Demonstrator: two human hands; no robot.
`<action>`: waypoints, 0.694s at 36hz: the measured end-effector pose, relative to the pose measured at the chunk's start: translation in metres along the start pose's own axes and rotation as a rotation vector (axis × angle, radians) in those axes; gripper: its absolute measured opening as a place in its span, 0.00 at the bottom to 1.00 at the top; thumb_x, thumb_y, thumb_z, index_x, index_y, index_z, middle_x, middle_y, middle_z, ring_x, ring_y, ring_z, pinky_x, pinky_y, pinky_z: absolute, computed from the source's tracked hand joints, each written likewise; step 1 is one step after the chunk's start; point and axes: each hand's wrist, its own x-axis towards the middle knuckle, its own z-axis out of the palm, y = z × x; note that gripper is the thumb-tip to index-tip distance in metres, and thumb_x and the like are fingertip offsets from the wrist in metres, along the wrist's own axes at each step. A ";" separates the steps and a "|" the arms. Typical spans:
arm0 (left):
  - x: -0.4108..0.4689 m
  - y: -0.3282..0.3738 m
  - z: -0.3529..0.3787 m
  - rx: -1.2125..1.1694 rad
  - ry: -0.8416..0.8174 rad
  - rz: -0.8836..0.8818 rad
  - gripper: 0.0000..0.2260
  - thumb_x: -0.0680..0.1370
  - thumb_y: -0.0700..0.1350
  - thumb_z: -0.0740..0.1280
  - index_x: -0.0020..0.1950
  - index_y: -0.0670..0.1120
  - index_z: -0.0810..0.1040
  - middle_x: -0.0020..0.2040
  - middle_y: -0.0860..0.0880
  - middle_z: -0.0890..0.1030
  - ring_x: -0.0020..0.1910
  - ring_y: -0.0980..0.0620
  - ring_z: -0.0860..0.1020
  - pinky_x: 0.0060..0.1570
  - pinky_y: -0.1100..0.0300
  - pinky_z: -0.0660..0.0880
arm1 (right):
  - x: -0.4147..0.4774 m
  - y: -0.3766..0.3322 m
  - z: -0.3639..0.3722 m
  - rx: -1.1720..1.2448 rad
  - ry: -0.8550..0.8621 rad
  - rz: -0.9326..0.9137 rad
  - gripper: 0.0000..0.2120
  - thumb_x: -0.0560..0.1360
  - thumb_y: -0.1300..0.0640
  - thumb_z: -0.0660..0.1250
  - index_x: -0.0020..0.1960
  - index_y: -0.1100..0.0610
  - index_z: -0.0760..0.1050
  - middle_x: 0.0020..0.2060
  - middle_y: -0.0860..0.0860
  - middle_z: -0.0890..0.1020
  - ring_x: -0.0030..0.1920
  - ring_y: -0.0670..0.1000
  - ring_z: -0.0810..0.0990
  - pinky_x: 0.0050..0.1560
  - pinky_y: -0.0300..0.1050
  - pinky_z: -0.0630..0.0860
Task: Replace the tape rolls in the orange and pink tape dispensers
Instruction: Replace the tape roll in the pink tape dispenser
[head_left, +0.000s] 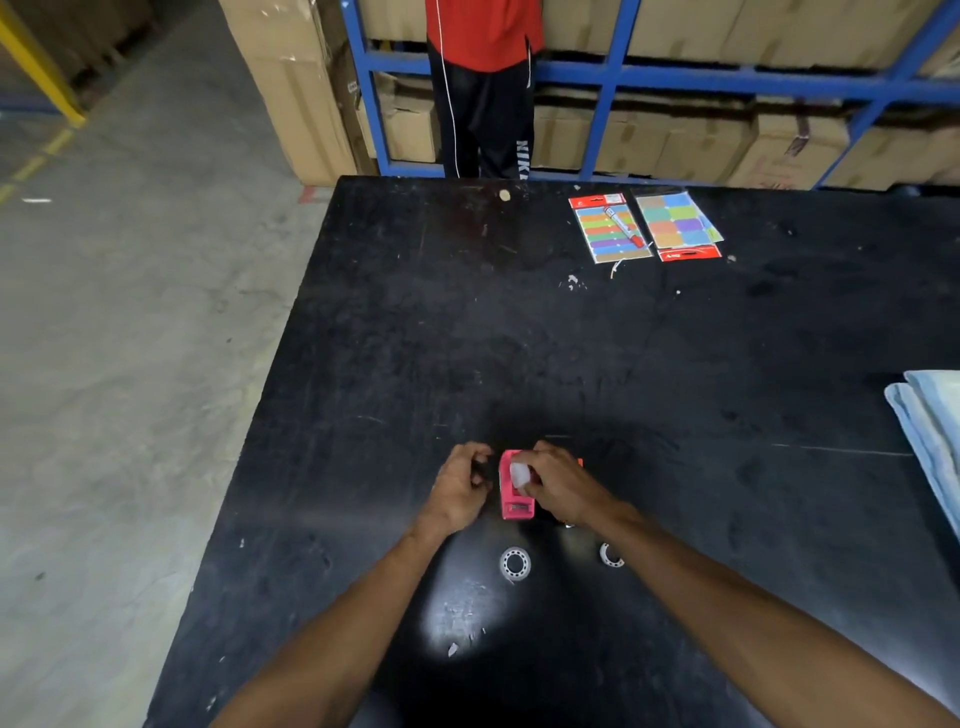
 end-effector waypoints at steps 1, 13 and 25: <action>-0.008 0.004 -0.001 -0.122 -0.011 -0.024 0.16 0.76 0.30 0.65 0.60 0.44 0.77 0.49 0.49 0.78 0.39 0.56 0.77 0.38 0.70 0.77 | -0.002 -0.001 0.000 0.010 0.031 -0.004 0.12 0.74 0.62 0.66 0.56 0.59 0.80 0.48 0.59 0.77 0.52 0.59 0.78 0.53 0.51 0.73; -0.069 0.007 0.014 -0.564 0.033 0.002 0.16 0.78 0.31 0.66 0.51 0.51 0.85 0.40 0.48 0.87 0.42 0.51 0.84 0.45 0.57 0.82 | -0.037 -0.028 0.011 0.141 0.096 -0.020 0.06 0.76 0.58 0.66 0.41 0.56 0.78 0.41 0.52 0.84 0.41 0.50 0.81 0.44 0.49 0.78; -0.088 0.006 0.000 -0.628 0.038 -0.062 0.05 0.76 0.37 0.72 0.49 0.46 0.83 0.43 0.47 0.84 0.41 0.55 0.84 0.42 0.60 0.82 | -0.078 -0.008 0.021 0.106 0.127 0.043 0.07 0.71 0.61 0.72 0.48 0.59 0.78 0.44 0.52 0.76 0.44 0.52 0.77 0.49 0.45 0.74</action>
